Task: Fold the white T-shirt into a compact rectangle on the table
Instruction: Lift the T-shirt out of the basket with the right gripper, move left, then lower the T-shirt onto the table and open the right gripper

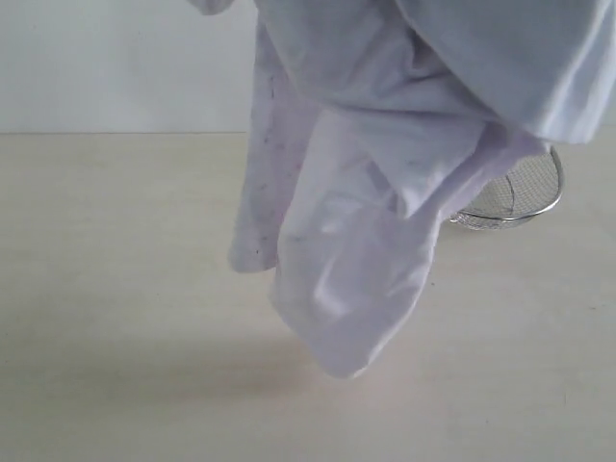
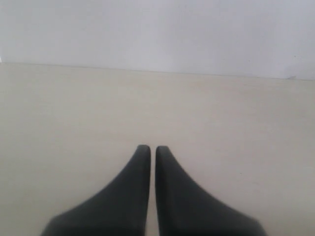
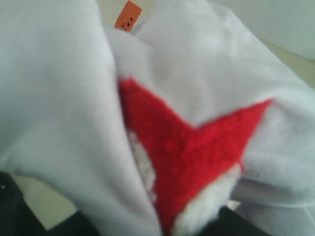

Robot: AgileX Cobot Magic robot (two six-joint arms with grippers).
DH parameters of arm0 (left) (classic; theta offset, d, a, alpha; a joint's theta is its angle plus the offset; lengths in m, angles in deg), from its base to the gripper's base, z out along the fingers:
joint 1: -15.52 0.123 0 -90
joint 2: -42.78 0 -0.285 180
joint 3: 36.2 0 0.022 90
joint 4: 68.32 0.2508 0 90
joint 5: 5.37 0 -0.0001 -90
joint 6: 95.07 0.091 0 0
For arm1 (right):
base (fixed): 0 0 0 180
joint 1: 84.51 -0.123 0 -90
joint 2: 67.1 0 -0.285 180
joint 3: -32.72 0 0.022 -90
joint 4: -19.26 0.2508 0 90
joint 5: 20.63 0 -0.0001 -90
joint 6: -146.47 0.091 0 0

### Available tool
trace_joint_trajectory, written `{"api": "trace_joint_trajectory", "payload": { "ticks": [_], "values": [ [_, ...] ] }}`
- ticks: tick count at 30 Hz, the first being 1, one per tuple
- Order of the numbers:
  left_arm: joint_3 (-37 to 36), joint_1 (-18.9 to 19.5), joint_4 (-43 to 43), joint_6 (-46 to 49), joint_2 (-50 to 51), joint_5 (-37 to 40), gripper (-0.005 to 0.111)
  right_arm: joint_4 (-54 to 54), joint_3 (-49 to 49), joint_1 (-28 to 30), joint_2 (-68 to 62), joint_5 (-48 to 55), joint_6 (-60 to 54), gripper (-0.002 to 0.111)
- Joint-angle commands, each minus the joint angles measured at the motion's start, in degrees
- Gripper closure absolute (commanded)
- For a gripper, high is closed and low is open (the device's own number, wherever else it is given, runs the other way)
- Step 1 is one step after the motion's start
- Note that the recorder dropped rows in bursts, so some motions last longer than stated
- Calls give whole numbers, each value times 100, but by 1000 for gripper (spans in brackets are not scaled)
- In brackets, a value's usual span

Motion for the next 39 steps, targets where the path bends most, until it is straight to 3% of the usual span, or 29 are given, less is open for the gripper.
{"api": "trace_joint_trajectory", "payload": {
  "ticks": [1, 5, 13, 23, 30, 33, 36, 37, 39],
  "values": [
    [-23, 30, -47, 4, -13, -25, 102, 324, 14, -7, 152, 365, 14, 109],
    [-23, 30, -47, 4, -13, -25, 102, 350, 305, -7, 129, 163, 14, 109],
    [-23, 30, -47, 4, -13, -25, 102, 21, 1346, 5, -664, -1498, 14, 109],
    [-23, 30, -47, 4, -13, -25, 102, -2386, 1371, 29, -2793, -3474, 640, 109],
    [-23, 30, -47, 4, -13, -25, 102, -2633, 1350, 466, -3876, -5140, 852, 106],
    [-23, 30, -47, 4, -13, -25, 102, -2633, 1350, 686, -4203, -5591, 852, 91],
    [-23, 30, -47, 4, -13, -25, 102, -2633, 1350, 828, -4399, -6060, 885, 61],
    [-23, 30, -47, 4, -13, -25, 102, -2633, 1350, 880, -4448, -6221, 898, 46],
    [-23, 30, -47, 4, -13, -25, 102, -2614, 1350, 878, -4472, -6422, 898, 29]
  ]
}}
